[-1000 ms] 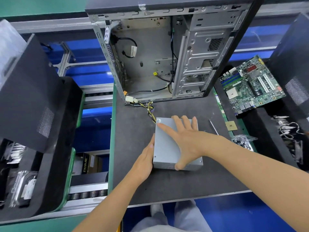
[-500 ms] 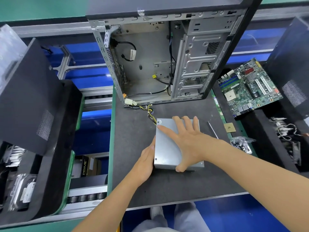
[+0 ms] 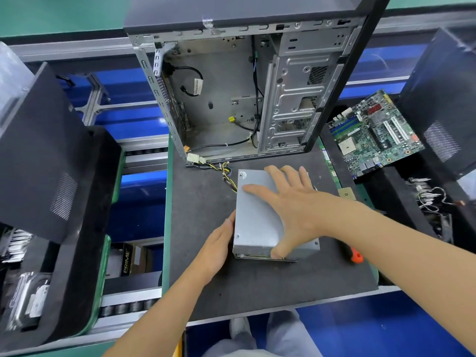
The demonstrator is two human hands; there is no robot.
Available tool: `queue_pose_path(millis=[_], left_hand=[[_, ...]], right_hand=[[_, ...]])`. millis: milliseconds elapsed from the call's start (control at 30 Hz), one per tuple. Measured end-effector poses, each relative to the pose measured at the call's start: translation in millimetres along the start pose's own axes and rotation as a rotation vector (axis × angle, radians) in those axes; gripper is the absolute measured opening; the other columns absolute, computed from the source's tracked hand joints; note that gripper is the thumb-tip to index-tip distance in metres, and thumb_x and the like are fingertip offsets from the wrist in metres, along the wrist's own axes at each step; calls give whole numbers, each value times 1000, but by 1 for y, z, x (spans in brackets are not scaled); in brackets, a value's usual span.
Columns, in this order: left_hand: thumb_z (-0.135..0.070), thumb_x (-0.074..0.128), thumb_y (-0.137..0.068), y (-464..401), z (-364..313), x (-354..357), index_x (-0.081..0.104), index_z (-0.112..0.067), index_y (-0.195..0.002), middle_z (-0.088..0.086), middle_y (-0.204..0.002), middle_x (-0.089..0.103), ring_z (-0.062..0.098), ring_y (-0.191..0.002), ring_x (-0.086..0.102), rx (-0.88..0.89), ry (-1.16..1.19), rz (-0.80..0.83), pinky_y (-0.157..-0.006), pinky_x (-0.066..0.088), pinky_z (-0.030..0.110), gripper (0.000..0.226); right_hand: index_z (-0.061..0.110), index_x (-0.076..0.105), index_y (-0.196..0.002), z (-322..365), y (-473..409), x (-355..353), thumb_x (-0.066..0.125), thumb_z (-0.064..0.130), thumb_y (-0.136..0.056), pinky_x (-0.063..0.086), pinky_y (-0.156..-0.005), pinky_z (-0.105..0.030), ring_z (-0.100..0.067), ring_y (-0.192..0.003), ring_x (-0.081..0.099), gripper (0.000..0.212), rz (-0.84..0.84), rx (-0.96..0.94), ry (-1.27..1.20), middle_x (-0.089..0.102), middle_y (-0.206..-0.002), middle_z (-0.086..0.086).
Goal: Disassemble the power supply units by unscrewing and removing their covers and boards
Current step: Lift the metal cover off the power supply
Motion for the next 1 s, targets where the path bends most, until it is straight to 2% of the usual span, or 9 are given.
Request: queue_pose_path(millis=[133,233,367,533,633,700,767,867,1000], left_hand=[[-55,21,-106,-8,6,-7,56,-32,-142,-22,-130,64,-5,-117,59,-81,87,-99,-82,46,6,55],[-63,24,-101,-11,1,-10,54,-25,-143,-9,-137,63,8,-127,57,-52,136,-135,-90,51,17,65],[-80,32,-86,-10,-15,-13,55,-27,-142,-9,-135,64,10,-129,56,52,198,-168,-107,46,34,81],[-85,39,-76,-10,-42,-15,61,-39,-127,-18,-127,67,2,-123,58,179,226,-265,-101,48,36,72],[-67,48,-91,-10,-58,-13,62,-38,-121,-15,-119,71,6,-114,64,216,241,-329,-89,52,30,44],[-57,53,-93,-9,-70,-10,64,-34,-118,-6,-119,72,16,-113,66,227,284,-327,-84,55,31,36],[-61,58,-80,-7,-82,-4,64,-30,-119,1,-124,69,20,-113,67,221,340,-268,-86,57,36,50],[-64,61,-74,-5,-98,6,60,-22,-131,6,-130,68,23,-116,66,167,434,-143,-95,55,42,70],[-71,50,-88,-5,-110,16,60,-18,-138,10,-128,66,33,-121,61,25,565,85,-96,54,50,74]], right_hand=[[53,-15,-144,-6,10,-20,76,72,-45,-8,-117,-60,-39,-143,-22,135,11,41,-96,-23,-156,-1],[56,-11,-142,-12,18,-36,79,72,-46,2,-117,-53,-27,-144,-13,133,-12,50,-179,-15,-153,11],[64,-2,-140,-26,26,-53,80,74,-44,19,-118,-51,-20,-146,6,127,-37,53,-404,3,-152,19],[64,19,-141,-50,32,-60,87,57,-52,47,-104,-43,-8,-124,54,113,-71,32,-1056,40,-145,16],[42,41,-141,-58,33,-52,85,46,-58,58,-83,-43,-24,-111,67,94,-74,-33,-1517,64,-129,0],[28,59,-130,-61,33,-42,83,51,-60,58,-75,-41,-28,-108,68,78,-67,-87,-1782,68,-124,-7],[25,68,-121,-64,32,-29,77,55,-64,56,-77,-41,-25,-102,68,65,-100,-157,-2048,69,-119,-6],[23,62,-126,-64,28,-4,67,73,-68,47,-91,-54,-32,-109,62,77,-31,-285,-2426,63,-122,-9],[23,62,-131,-51,20,22,54,86,-71,27,-109,-65,-39,-129,46,87,50,-376,-2547,56,-137,-11]])
Point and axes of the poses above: each hand's wrist, its own y-axis away from the middle knuckle, its own x-axis out of the palm, z = x × y, the point moved 2 cm from there along -y, towards the middle knuckle
